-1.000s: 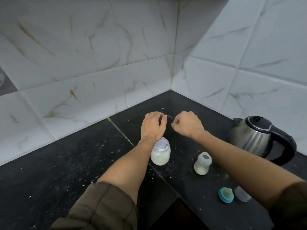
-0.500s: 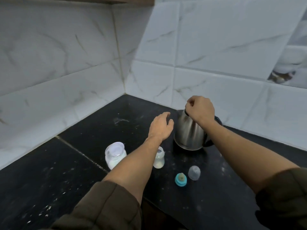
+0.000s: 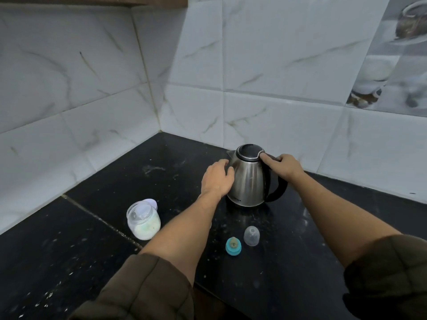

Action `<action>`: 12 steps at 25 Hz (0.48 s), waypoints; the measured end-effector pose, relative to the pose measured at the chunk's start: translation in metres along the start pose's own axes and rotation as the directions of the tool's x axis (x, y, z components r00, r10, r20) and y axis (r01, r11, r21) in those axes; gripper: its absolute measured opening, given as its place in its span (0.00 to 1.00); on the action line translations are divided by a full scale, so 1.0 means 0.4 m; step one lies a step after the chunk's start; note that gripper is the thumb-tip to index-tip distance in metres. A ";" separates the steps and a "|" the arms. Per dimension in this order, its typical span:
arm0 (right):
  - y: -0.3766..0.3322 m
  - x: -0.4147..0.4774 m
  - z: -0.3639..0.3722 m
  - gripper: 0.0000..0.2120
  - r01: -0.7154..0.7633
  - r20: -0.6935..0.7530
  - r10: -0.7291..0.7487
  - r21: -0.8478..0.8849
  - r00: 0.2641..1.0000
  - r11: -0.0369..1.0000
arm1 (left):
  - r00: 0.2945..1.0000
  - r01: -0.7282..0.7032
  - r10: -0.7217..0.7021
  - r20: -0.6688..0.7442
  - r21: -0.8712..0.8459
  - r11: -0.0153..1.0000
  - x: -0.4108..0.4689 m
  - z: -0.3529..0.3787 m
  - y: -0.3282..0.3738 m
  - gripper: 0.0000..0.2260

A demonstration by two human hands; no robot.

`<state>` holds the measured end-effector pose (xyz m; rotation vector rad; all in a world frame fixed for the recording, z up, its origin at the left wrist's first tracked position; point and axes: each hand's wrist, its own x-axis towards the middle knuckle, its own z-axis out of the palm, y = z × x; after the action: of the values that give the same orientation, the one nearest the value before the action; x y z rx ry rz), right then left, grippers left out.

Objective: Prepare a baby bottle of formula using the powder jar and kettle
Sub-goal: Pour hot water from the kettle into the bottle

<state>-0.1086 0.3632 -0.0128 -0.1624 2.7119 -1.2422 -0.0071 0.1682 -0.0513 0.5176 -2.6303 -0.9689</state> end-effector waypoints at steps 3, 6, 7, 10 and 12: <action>0.027 -0.005 0.004 0.32 -0.009 0.015 0.007 0.128 1.000 0.992 | 0.999 0.034 -0.034 -0.010 0.049 0.998 -0.018 0.001 -0.013 0.22; 0.053 -0.007 0.032 0.32 0.001 -0.031 0.008 0.296 0.999 0.955 | 0.996 0.073 -0.068 -0.051 0.093 0.993 -0.039 -0.020 -0.040 0.22; 0.061 -0.008 0.048 0.32 0.016 -0.071 0.010 0.356 0.997 0.934 | 0.994 0.086 -0.079 -0.071 0.102 0.991 -0.047 -0.033 -0.054 0.22; 0.055 -0.011 0.073 0.32 0.057 -0.169 0.016 0.416 0.985 0.908 | 0.985 0.155 -0.147 -0.091 0.090 0.984 -0.075 -0.077 -0.097 0.23; 0.022 -0.008 0.067 0.33 0.088 -0.201 -0.017 0.350 0.979 0.933 | 0.976 0.217 -0.216 -0.035 0.035 0.976 -0.101 -0.099 -0.131 0.27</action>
<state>-0.1007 0.3498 -0.0365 -0.0725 2.5882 -1.8304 0.0564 0.1260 -0.0629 0.8359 -2.6094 -0.9645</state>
